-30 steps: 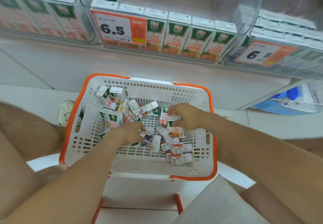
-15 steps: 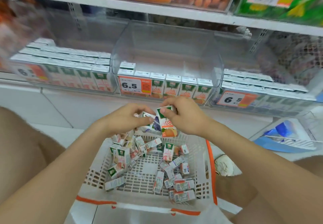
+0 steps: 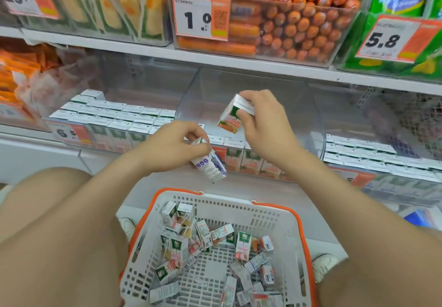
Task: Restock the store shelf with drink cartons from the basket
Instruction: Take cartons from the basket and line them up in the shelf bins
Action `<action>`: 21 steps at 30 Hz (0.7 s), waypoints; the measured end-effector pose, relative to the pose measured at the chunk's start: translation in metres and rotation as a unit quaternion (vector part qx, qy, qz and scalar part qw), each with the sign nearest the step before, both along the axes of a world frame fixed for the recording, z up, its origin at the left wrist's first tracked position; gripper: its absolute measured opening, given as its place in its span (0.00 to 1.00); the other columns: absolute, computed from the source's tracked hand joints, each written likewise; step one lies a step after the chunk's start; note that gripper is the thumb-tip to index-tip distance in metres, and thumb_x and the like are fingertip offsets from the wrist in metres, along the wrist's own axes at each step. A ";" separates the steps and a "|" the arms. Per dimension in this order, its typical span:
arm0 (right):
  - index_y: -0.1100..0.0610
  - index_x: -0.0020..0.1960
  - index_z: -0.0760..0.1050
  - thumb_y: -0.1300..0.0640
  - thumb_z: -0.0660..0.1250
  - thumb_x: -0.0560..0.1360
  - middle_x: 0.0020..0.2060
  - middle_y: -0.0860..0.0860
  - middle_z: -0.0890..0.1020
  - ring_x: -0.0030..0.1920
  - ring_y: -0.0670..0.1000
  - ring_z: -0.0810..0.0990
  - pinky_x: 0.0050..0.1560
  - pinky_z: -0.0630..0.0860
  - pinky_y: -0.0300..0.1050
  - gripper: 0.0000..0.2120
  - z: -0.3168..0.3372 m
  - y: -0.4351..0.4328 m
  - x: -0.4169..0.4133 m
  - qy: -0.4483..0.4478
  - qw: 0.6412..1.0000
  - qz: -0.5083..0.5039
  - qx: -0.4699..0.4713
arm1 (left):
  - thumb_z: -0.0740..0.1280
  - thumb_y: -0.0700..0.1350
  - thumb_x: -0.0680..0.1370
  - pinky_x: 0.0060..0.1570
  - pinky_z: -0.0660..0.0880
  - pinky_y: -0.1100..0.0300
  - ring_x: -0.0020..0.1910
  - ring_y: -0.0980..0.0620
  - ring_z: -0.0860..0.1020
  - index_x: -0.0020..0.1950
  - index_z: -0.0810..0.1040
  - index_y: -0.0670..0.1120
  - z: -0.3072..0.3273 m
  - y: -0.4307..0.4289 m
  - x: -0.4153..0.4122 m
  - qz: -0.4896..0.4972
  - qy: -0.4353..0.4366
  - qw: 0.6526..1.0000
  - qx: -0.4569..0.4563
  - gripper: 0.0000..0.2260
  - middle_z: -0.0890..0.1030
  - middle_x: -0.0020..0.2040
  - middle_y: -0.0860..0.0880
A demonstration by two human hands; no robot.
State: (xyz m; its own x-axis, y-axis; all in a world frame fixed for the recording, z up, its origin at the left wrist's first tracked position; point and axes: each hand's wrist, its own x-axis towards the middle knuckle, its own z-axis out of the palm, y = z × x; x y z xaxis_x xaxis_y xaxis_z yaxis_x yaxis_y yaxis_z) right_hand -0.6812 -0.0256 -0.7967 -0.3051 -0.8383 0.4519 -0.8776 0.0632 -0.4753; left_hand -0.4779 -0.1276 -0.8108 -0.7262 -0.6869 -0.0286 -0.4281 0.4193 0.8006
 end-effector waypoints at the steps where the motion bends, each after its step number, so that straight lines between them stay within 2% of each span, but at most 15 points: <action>1: 0.57 0.70 0.74 0.61 0.65 0.83 0.61 0.55 0.74 0.57 0.57 0.77 0.54 0.66 0.41 0.16 -0.006 -0.009 -0.002 0.020 1.000 0.002 0.019 | 0.75 0.50 0.78 0.37 0.80 0.53 0.35 0.51 0.86 0.48 0.85 0.49 -0.001 0.001 -0.002 0.014 -0.001 1.000 0.007 0.06 0.87 0.41 0.51; 4: 0.57 0.71 0.73 0.60 0.65 0.83 0.63 0.57 0.75 0.59 0.61 0.78 0.58 0.72 0.51 0.17 -0.026 -0.037 -0.006 0.053 0.993 0.002 0.108 | 0.76 0.56 0.77 0.36 0.83 0.53 0.33 0.48 0.87 0.46 0.84 0.43 -0.001 0.007 -0.011 0.070 -0.003 0.997 0.037 0.15 0.87 0.36 0.48; 7: 0.56 0.63 0.79 0.56 0.67 0.81 0.59 0.56 0.82 0.61 0.60 0.78 0.60 0.75 0.55 0.12 -0.035 -0.059 -0.005 0.027 0.986 0.029 0.163 | 0.75 0.57 0.77 0.35 0.84 0.54 0.31 0.51 0.86 0.41 0.86 0.42 0.001 0.007 -0.015 0.115 -0.013 0.993 0.027 0.18 0.87 0.33 0.49; 9: 0.56 0.61 0.81 0.57 0.67 0.81 0.56 0.55 0.84 0.59 0.59 0.79 0.58 0.77 0.55 0.10 -0.035 -0.068 -0.003 0.002 0.977 0.056 0.206 | 0.74 0.61 0.76 0.35 0.83 0.54 0.30 0.51 0.85 0.38 0.87 0.44 0.002 0.004 -0.015 0.135 -0.034 0.990 -0.007 0.21 0.86 0.32 0.49; 12: 0.58 0.55 0.83 0.60 0.61 0.80 0.48 0.55 0.86 0.52 0.61 0.81 0.49 0.78 0.55 0.11 -0.035 -0.077 -0.005 -0.010 0.960 0.094 0.262 | 0.73 0.67 0.73 0.41 0.84 0.48 0.32 0.47 0.84 0.35 0.87 0.45 0.005 0.001 -0.015 0.157 -0.042 0.986 -0.042 0.25 0.85 0.30 0.46; 14: 0.56 0.63 0.81 0.59 0.59 0.82 0.52 0.49 0.85 0.54 0.57 0.80 0.51 0.74 0.48 0.15 -0.027 -0.075 -0.009 -0.012 0.954 0.103 0.283 | 0.73 0.66 0.73 0.42 0.85 0.46 0.31 0.47 0.84 0.34 0.86 0.46 0.009 0.000 -0.017 0.168 -0.031 0.985 -0.035 0.24 0.84 0.29 0.46; 16: 0.54 0.72 0.76 0.59 0.58 0.84 0.63 0.50 0.83 0.64 0.54 0.78 0.61 0.73 0.45 0.19 -0.010 -0.066 -0.011 -0.024 0.956 0.110 0.272 | 0.74 0.67 0.73 0.40 0.85 0.44 0.30 0.46 0.84 0.33 0.86 0.45 0.013 -0.001 -0.020 0.176 -0.013 0.984 -0.029 0.25 0.84 0.28 0.45; 17: 0.53 0.73 0.75 0.59 0.58 0.83 0.65 0.50 0.82 0.66 0.53 0.78 0.64 0.73 0.46 0.20 0.001 -0.058 -0.011 -0.040 0.959 0.112 0.257 | 0.73 0.67 0.73 0.39 0.85 0.43 0.29 0.46 0.84 0.33 0.85 0.45 0.014 0.000 -0.022 0.182 -0.003 0.983 -0.030 0.25 0.83 0.28 0.45; 18: 0.52 0.72 0.76 0.59 0.60 0.81 0.63 0.50 0.83 0.63 0.51 0.80 0.63 0.75 0.47 0.20 0.011 -0.050 -0.011 -0.064 0.962 0.115 0.241 | 0.73 0.68 0.73 0.38 0.85 0.43 0.28 0.47 0.84 0.33 0.85 0.44 0.015 0.001 -0.025 0.191 0.004 0.981 -0.035 0.26 0.83 0.27 0.45; 21: 0.48 0.65 0.79 0.53 0.71 0.73 0.47 0.45 0.86 0.44 0.47 0.84 0.47 0.80 0.48 0.20 0.033 -0.022 -0.003 -0.109 0.952 0.144 0.248 | 0.72 0.68 0.72 0.36 0.85 0.47 0.26 0.46 0.82 0.30 0.81 0.44 0.018 0.008 -0.033 0.235 0.023 0.971 -0.036 0.28 0.81 0.25 0.44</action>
